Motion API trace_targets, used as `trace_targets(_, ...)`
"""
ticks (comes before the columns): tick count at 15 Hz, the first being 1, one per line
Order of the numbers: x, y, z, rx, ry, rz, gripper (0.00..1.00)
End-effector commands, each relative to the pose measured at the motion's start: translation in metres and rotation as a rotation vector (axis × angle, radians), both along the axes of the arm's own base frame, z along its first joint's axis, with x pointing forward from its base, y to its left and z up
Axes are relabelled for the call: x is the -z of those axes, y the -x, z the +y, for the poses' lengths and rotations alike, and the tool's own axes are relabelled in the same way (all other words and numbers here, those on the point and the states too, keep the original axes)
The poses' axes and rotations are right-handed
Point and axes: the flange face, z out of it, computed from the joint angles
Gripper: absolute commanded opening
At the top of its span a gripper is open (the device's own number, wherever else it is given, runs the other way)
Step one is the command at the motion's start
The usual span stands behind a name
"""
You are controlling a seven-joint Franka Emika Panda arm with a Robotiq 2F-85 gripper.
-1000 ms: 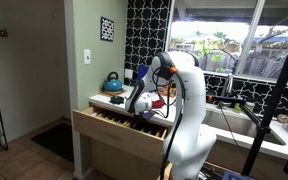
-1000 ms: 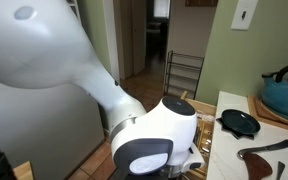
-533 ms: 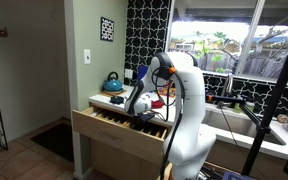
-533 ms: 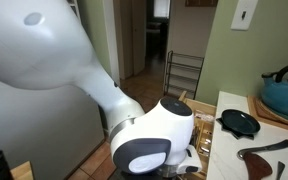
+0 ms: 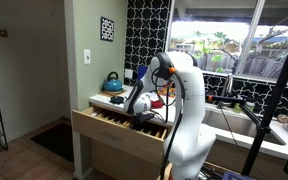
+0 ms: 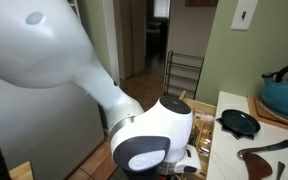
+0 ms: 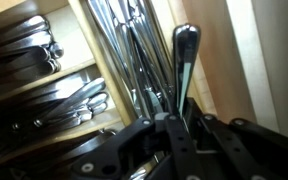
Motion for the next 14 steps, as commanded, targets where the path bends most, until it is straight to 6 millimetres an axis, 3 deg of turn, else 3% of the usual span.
trace_targets(1,-0.013,0.000,0.005,0.052,0.013,-0.023,0.03)
trace_targets(14,-0.057,-0.001,0.001,0.164,0.060,-0.074,0.03)
